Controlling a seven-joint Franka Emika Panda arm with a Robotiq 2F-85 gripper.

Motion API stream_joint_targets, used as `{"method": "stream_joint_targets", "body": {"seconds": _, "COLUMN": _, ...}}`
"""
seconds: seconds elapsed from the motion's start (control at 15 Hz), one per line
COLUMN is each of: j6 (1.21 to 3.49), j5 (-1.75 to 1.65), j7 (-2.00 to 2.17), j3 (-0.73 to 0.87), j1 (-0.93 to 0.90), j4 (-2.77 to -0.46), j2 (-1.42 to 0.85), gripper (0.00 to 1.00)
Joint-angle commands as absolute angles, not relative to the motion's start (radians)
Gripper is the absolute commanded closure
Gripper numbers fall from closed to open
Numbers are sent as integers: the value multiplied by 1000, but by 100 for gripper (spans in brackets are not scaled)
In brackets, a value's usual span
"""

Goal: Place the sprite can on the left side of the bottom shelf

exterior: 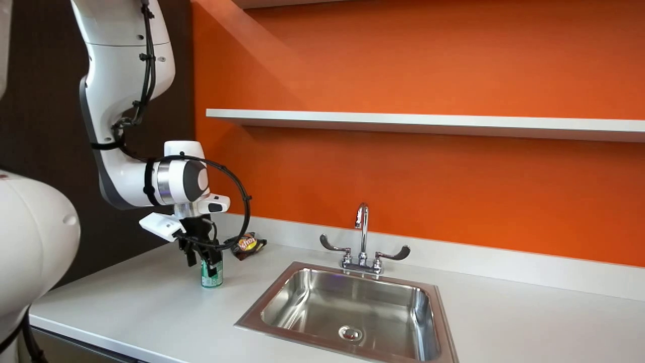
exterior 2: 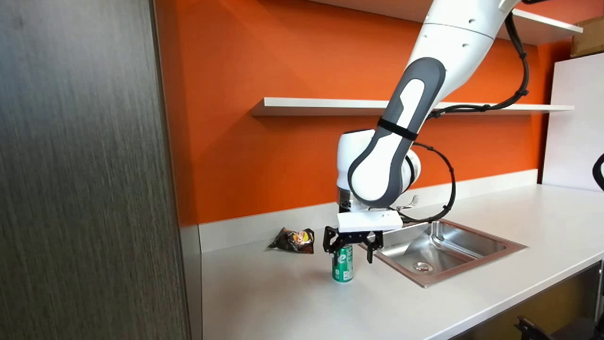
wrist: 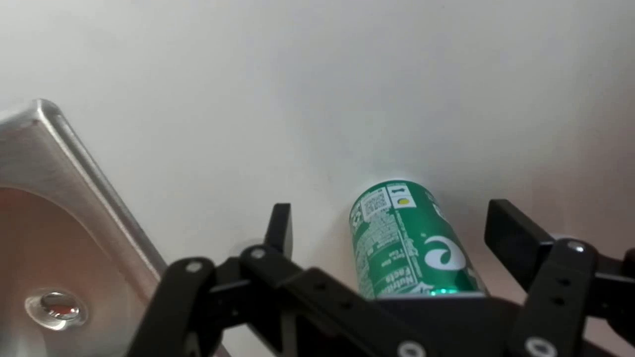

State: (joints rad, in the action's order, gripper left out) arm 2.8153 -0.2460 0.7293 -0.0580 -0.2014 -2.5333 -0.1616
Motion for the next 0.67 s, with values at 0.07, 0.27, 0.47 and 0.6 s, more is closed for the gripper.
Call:
{"method": "stream_joint_targets", "body": {"seconds": 0.07, "j6": 2907, "j5": -306, "j7": 873, "j3": -7, "j1": -237, "j4": -2553, "j2": -158, "gripper": 0}}
{"method": "stream_joint_targets", "body": {"seconds": 0.27, "j6": 2951, "j5": -405, "j7": 983, "j3": 42, "j1": -268, "j4": -2559, "j2": -154, "gripper": 0}}
{"method": "stream_joint_targets", "body": {"seconds": 0.47, "j6": 2972, "j5": -527, "j7": 1096, "j3": 98, "j1": -308, "j4": -2551, "j2": -153, "gripper": 0}}
{"method": "stream_joint_targets", "body": {"seconds": 0.6, "j6": 2979, "j5": -604, "j7": 1165, "j3": 131, "j1": -334, "j4": -2544, "j2": -154, "gripper": 0}}
